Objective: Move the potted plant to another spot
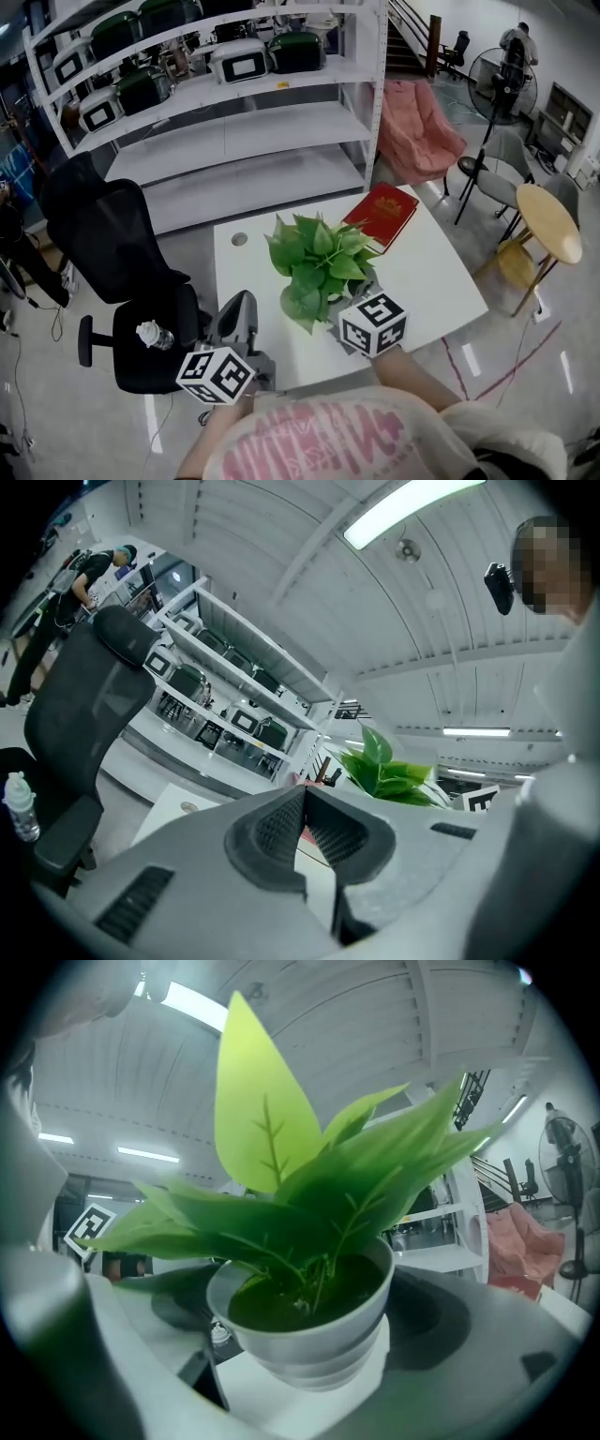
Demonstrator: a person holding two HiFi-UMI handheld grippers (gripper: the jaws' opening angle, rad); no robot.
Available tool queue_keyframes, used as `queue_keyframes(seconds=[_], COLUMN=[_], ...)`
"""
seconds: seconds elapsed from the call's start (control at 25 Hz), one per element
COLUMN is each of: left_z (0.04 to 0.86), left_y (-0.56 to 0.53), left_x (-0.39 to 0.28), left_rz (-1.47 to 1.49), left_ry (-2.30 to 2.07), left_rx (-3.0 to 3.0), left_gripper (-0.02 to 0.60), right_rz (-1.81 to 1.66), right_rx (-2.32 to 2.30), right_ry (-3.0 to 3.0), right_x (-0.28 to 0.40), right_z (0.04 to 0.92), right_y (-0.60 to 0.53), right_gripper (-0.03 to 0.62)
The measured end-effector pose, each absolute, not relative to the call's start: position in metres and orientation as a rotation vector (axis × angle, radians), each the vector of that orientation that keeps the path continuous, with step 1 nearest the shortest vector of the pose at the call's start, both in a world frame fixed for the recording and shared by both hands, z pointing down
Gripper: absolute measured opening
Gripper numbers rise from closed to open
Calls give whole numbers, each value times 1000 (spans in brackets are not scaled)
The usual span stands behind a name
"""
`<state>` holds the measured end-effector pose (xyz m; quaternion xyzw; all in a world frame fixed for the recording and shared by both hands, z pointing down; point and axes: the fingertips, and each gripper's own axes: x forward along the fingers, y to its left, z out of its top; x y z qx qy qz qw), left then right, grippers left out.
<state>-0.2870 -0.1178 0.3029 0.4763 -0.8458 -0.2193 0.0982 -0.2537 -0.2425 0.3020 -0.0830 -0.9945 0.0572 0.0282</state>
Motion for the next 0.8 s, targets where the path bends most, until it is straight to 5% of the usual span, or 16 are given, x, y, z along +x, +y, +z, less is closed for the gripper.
queue_keyframes(seconds=[0.8], left_z=[309], left_y=[59], left_x=[-339], left_rz=[-677], left_ry=[-2495], left_rx=[1344], left_gripper=[3], right_rz=[158], right_rx=[-293], right_ry=[-3012], right_x=[-308], right_z=[312], right_y=[-67], right_gripper=[548])
